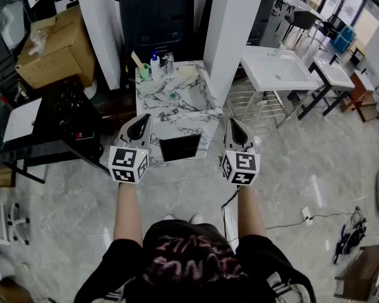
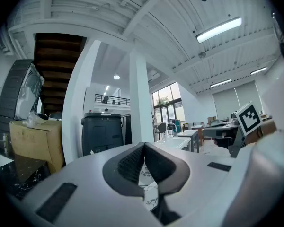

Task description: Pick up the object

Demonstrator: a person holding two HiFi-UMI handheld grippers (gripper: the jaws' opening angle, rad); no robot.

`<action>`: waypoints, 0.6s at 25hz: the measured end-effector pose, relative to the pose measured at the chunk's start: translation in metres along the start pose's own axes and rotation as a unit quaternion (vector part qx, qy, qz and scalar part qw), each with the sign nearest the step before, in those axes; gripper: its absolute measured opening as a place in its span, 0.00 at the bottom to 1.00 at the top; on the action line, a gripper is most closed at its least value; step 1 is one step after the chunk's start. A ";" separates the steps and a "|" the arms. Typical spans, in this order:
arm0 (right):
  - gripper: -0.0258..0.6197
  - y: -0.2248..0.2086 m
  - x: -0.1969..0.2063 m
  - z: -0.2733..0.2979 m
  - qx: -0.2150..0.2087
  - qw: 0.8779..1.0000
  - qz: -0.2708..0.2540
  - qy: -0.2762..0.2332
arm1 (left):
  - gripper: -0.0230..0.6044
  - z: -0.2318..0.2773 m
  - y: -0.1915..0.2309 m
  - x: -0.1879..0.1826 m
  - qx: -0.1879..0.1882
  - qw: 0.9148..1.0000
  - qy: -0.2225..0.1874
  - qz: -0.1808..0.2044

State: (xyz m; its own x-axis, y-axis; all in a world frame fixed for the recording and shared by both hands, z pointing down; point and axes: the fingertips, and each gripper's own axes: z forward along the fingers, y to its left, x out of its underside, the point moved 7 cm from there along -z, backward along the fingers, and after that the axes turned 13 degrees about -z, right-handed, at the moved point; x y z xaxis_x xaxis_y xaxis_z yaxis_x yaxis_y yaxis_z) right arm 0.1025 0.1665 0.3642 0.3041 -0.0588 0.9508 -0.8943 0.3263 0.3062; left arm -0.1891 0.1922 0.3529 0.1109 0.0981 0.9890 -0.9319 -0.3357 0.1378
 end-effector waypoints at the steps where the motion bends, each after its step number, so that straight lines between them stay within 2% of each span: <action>1: 0.06 0.001 -0.001 0.000 0.000 1.000 0.000 0.000 | 0.06 0.000 0.001 -0.001 0.001 1.000 -0.001 -0.001; 15: 0.06 0.008 -0.006 0.004 -0.001 1.000 -0.002 -0.009 | 0.06 -0.001 0.008 -0.004 0.005 1.000 -0.005 -0.003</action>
State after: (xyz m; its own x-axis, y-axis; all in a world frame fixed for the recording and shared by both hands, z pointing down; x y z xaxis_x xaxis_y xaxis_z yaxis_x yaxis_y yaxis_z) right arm 0.0919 0.1654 0.3616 0.3013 -0.0774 0.9504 -0.8927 0.3273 0.3096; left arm -0.1974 0.1897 0.3504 0.1195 0.0908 0.9887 -0.9277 -0.3446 0.1438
